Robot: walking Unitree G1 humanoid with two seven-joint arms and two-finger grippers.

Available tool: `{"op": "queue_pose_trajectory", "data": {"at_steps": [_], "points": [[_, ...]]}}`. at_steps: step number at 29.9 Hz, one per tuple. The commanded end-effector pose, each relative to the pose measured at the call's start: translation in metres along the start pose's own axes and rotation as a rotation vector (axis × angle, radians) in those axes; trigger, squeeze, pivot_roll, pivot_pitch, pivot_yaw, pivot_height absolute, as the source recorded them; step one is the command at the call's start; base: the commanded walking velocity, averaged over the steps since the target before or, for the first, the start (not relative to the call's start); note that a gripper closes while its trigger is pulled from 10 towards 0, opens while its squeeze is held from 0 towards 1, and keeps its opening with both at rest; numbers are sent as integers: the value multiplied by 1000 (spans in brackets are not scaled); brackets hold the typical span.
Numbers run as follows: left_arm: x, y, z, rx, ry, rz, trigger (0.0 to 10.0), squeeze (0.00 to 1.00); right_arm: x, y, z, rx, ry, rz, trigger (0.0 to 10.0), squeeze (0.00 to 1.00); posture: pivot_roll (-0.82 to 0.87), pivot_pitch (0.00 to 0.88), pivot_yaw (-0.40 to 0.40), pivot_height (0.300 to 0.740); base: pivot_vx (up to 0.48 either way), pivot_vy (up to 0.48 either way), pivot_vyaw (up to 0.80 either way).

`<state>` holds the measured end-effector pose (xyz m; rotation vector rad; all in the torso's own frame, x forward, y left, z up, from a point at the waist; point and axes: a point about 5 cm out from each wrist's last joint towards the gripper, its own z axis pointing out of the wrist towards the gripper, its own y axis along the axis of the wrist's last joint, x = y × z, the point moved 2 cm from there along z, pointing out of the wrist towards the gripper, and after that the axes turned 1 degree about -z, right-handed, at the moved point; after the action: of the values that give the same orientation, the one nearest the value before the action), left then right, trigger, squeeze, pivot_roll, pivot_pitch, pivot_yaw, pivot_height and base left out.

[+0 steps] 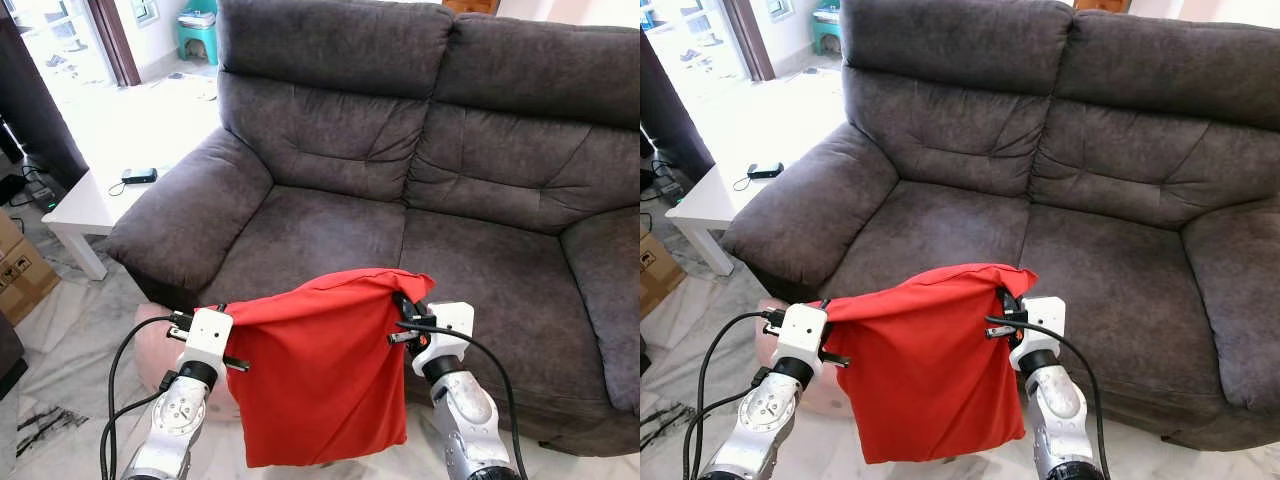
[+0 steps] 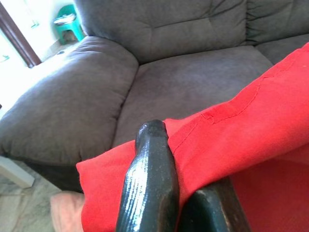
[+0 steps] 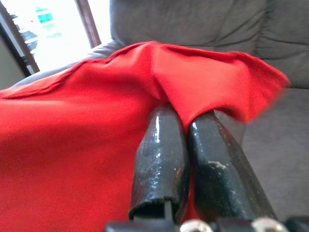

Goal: Move the pillow to the sofa from floor

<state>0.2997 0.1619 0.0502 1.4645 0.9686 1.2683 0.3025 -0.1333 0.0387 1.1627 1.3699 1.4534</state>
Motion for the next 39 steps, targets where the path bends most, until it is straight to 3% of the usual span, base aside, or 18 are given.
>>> {"op": "queue_pose_trajectory", "data": {"at_steps": [1,2,4,6,14,20,39], "points": [[0,25,10,-104,2,21,10000,0,13,18,7,-91,59,-18,10000,0,50,0,-22,740,0,0,0],[0,25,10,-104,2,21,10000,0,13,18,7,-91,59,-18,10000,0,50,0,-22,740,0,0,0],[0,26,12,-103,5,18,10000,0,28,16,7,-82,130,-11,10000,0,46,0,-20,740,0,0,0],[0,27,14,-105,2,22,10000,0,28,18,7,-86,127,-5,10000,0,48,0,-17,740,0,0,0],[0,33,19,-119,5,39,10000,0,17,22,8,-100,74,-11,10000,0,56,0,-19,740,0,0,0],[10,36,23,-120,66,13,10000,0,16,24,7,-110,45,21,10000,0,52,9,-14,740,0,0,0],[8,38,25,-126,56,33,10000,0,12,23,10,-95,-17,34,10000,0,46,18,-13,740,0,0,-168]]}}
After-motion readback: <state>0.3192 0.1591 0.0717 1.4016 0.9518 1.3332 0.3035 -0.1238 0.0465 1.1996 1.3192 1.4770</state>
